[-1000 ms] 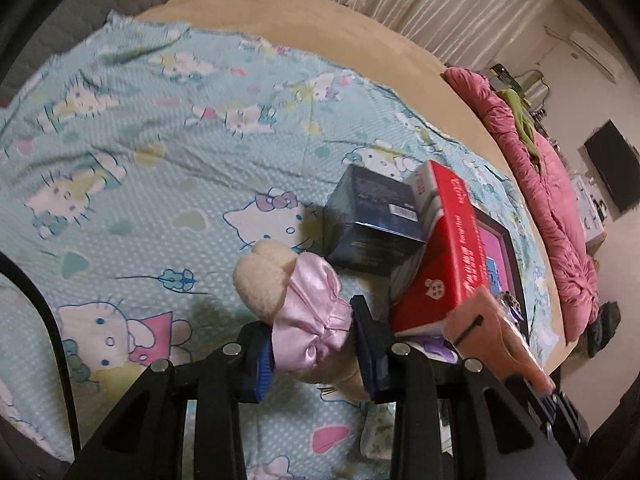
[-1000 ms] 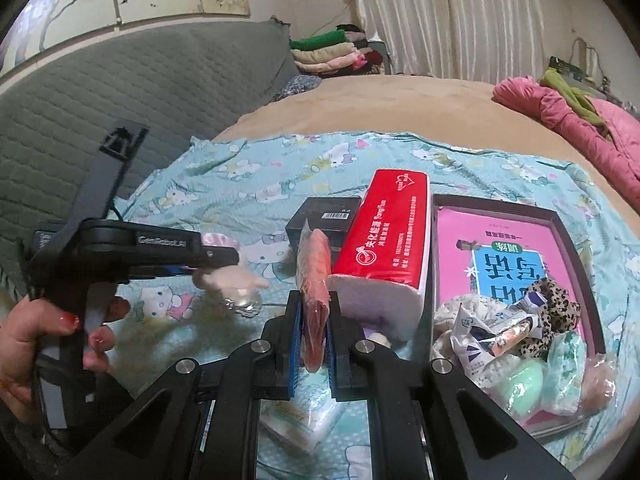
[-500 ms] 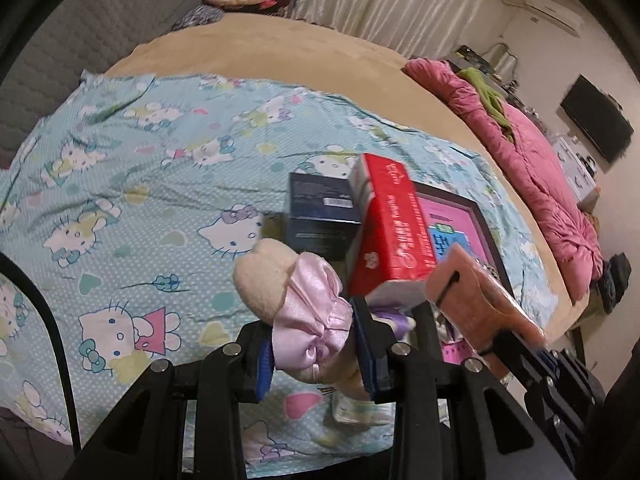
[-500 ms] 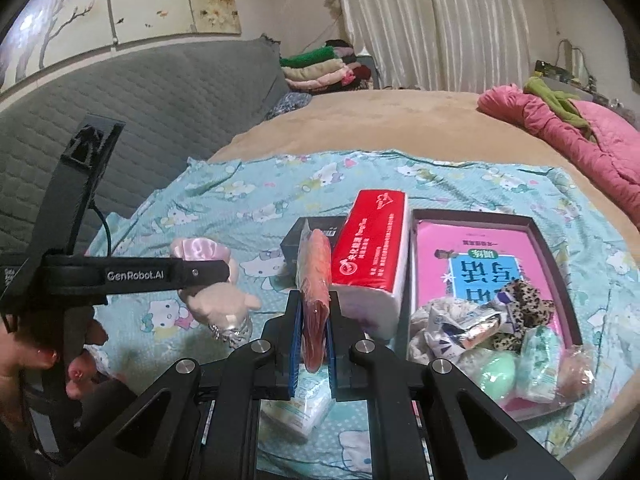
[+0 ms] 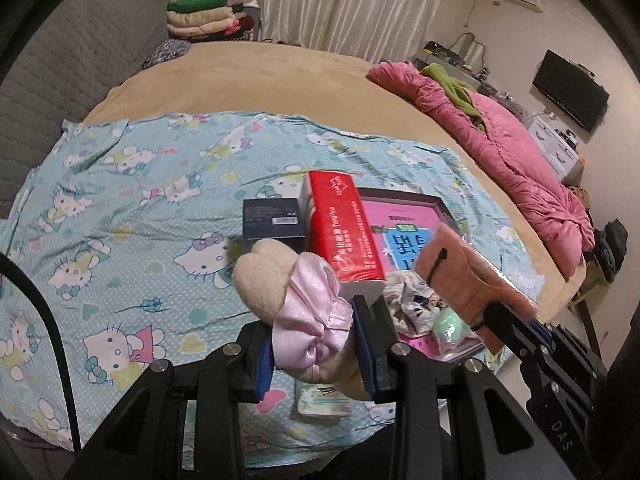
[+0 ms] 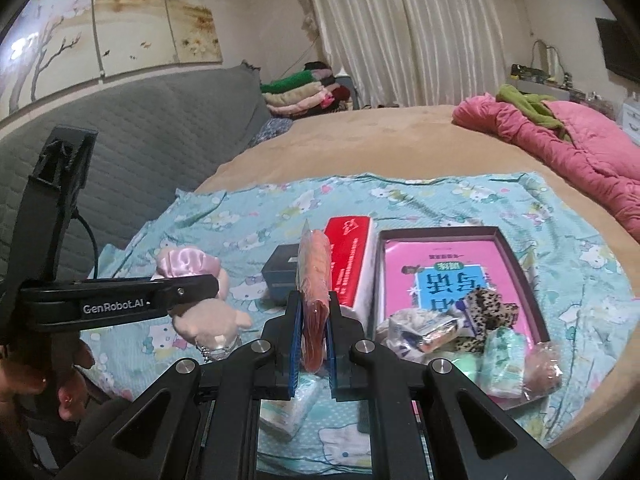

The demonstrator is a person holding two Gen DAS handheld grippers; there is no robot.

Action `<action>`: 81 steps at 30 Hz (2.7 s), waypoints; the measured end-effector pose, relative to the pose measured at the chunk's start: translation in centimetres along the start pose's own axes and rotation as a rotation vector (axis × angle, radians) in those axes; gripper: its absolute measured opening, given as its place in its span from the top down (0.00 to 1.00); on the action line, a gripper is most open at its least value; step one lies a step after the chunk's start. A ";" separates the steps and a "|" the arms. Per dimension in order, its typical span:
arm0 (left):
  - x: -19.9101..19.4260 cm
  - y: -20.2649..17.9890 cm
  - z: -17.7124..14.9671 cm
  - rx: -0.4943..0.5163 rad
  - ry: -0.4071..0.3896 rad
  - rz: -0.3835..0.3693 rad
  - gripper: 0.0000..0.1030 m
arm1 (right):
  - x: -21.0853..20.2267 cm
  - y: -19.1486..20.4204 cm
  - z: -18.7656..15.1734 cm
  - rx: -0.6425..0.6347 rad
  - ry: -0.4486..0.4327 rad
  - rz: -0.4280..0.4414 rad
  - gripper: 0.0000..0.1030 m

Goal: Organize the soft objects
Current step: 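Lift the bunny and peach plush and carry them over the pink book box, then lower the bunny and peach plush into the box and open both tools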

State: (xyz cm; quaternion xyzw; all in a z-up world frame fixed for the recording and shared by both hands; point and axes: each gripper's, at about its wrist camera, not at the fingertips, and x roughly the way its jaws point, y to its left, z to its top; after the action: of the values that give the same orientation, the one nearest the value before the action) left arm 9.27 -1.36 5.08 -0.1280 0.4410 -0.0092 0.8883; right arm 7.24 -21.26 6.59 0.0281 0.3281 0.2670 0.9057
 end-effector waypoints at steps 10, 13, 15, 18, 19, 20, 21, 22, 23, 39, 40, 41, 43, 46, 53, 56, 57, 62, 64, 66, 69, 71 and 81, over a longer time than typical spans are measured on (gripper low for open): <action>-0.2 -3.7 -0.3 0.069 0.003 -0.032 0.67 | -2.9 -3.5 0.5 0.063 -0.058 -0.074 0.90; -0.1 -5.2 -0.4 0.095 0.002 -0.045 0.67 | -3.6 -5.2 0.4 0.097 -0.066 -0.109 0.90; 0.1 -6.2 -0.5 0.115 0.000 -0.054 0.67 | -4.0 -6.4 0.2 0.122 -0.072 -0.127 0.90; 0.7 -7.4 -0.4 0.141 0.002 -0.066 0.67 | -4.6 -8.1 0.0 0.161 -0.083 -0.152 0.90; 0.9 -7.8 -0.5 0.148 0.003 -0.070 0.67 | -4.8 -8.6 0.0 0.174 -0.089 -0.162 0.90; 1.3 -8.3 -0.5 0.158 0.006 -0.072 0.67 | -5.0 -9.1 -0.1 0.182 -0.093 -0.167 0.90; 1.6 -8.6 -0.5 0.164 0.005 -0.077 0.67 | -5.1 -9.5 -0.2 0.188 -0.096 -0.173 0.90; 1.8 -8.9 -0.5 0.170 0.004 -0.079 0.66 | -5.2 -9.7 -0.3 0.192 -0.098 -0.177 0.90; 2.1 -9.3 -0.6 0.178 0.005 -0.079 0.66 | -5.3 -10.1 -0.4 0.197 -0.100 -0.183 0.90; 9.6 -12.3 -2.3 0.248 0.086 -0.039 0.66 | -4.0 -12.9 -2.3 0.267 -0.080 -0.189 0.90; 10.0 -12.4 -2.4 0.252 0.091 -0.039 0.66 | -3.9 -13.1 -2.3 0.271 -0.077 -0.188 0.90; 10.3 -12.5 -2.5 0.251 0.094 -0.045 0.66 | -3.7 -13.2 -2.5 0.274 -0.075 -0.187 0.90; 11.2 -12.8 -2.9 0.257 0.098 -0.051 0.66 | -3.5 -13.5 -2.6 0.279 -0.071 -0.188 0.90; 12.2 -13.1 -3.4 0.261 0.112 -0.050 0.66 | -3.1 -13.9 -2.9 0.286 -0.065 -0.187 0.90; 14.1 -13.1 -3.9 0.267 0.134 -0.043 0.66 | -2.0 -14.6 -3.2 0.299 -0.053 -0.183 0.89; 14.5 -13.2 -3.9 0.266 0.134 -0.041 0.66 | -1.5 -14.7 -3.3 0.299 -0.047 -0.180 0.89; 14.7 -13.2 -3.8 0.267 0.133 -0.042 0.66 | -1.4 -14.7 -3.3 0.299 -0.047 -0.181 0.89; 15.2 -13.1 -3.8 0.267 0.128 -0.040 0.66 | -0.3 -14.9 -3.5 0.297 -0.029 -0.175 0.89; 15.3 -13.0 -3.8 0.268 0.125 -0.039 0.66 | 0.1 -15.0 -3.6 0.297 -0.026 -0.176 0.89; 15.4 -13.0 -3.8 0.270 0.119 -0.038 0.65 | 0.7 -15.2 -3.6 0.302 -0.019 -0.173 0.89; 15.5 -12.9 -3.7 0.271 0.106 -0.037 0.65 | 1.3 -15.4 -3.7 0.305 -0.011 -0.172 0.89; 15.4 -13.0 -3.6 0.274 0.093 -0.035 0.65 | 1.7 -15.5 -3.9 0.308 -0.005 -0.170 0.89; 16.0 -12.8 -3.9 0.292 0.093 -0.016 0.65 | 3.4 -16.1 -4.5 0.323 0.026 -0.177 0.88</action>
State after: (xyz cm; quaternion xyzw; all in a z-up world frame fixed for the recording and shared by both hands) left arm 17.24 -16.64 -6.70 -0.0005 0.4747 -0.0864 0.8759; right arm 14.20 -33.91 -2.53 0.1405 0.3797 0.1305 0.9050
